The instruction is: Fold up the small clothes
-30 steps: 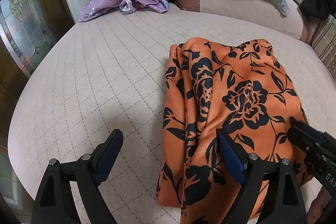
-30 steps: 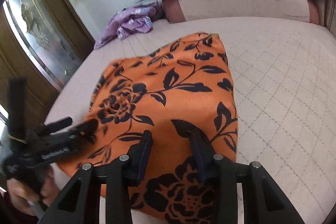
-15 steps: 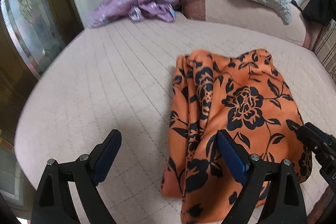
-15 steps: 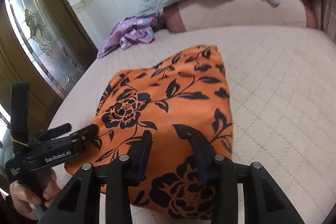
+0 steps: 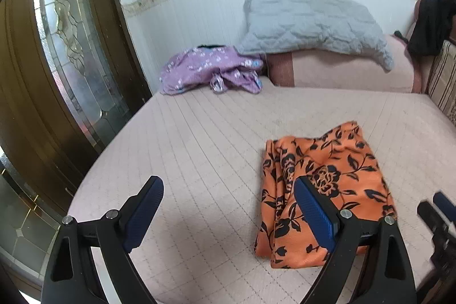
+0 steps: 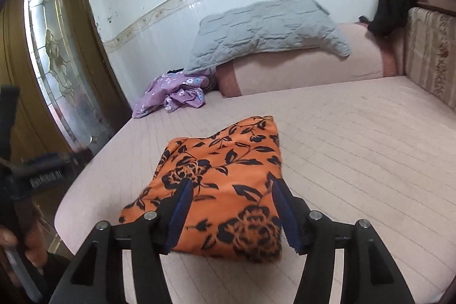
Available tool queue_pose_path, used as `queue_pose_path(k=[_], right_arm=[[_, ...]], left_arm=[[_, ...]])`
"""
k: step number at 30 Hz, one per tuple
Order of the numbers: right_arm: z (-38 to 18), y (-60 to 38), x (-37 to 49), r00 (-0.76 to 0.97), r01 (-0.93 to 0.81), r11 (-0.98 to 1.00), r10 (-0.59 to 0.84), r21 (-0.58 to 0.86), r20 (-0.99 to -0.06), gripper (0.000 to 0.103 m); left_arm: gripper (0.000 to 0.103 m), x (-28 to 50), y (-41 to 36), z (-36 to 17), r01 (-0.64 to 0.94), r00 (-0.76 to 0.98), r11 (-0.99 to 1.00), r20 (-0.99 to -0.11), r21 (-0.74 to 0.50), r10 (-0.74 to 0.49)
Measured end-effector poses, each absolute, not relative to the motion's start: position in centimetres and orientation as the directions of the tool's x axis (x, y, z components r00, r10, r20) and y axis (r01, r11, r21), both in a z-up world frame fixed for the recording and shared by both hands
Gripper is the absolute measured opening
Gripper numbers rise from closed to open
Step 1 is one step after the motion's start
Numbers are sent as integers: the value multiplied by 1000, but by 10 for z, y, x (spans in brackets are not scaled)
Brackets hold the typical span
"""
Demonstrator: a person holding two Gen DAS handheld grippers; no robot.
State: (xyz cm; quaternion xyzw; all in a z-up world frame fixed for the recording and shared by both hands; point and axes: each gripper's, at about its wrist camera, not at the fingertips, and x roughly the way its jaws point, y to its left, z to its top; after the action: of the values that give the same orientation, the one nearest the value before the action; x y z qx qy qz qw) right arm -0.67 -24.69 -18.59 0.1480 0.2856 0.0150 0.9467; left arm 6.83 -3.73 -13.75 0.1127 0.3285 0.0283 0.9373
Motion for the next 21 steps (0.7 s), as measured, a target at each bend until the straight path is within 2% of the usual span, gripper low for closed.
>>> queue_pose_path(k=[4,8,12,16,21], right_arm=[[-175,-248,-36,852,72,953,95,295,-515,68],[-160,-250,-57,866,81,949,83,303,-493,70],[-141,-243,-74,885,69,965,59,254,-462,71],[-123,-235,-84,896,59,970,53,236,-442,71],[-97,-225,-96,911,56,974,40,219,-411,73]], left_arm=[[93,53,-38,-116,13,806,974,-578,227,125],[93,39,-37,-99,9,818,978,-564,209,113],[94,24,-37,-82,4,840,978,-531,207,110],[101,8,-37,-66,-8,865,977,-488,213,113],[103,-10,-38,-49,-23,890,973,-438,231,125]])
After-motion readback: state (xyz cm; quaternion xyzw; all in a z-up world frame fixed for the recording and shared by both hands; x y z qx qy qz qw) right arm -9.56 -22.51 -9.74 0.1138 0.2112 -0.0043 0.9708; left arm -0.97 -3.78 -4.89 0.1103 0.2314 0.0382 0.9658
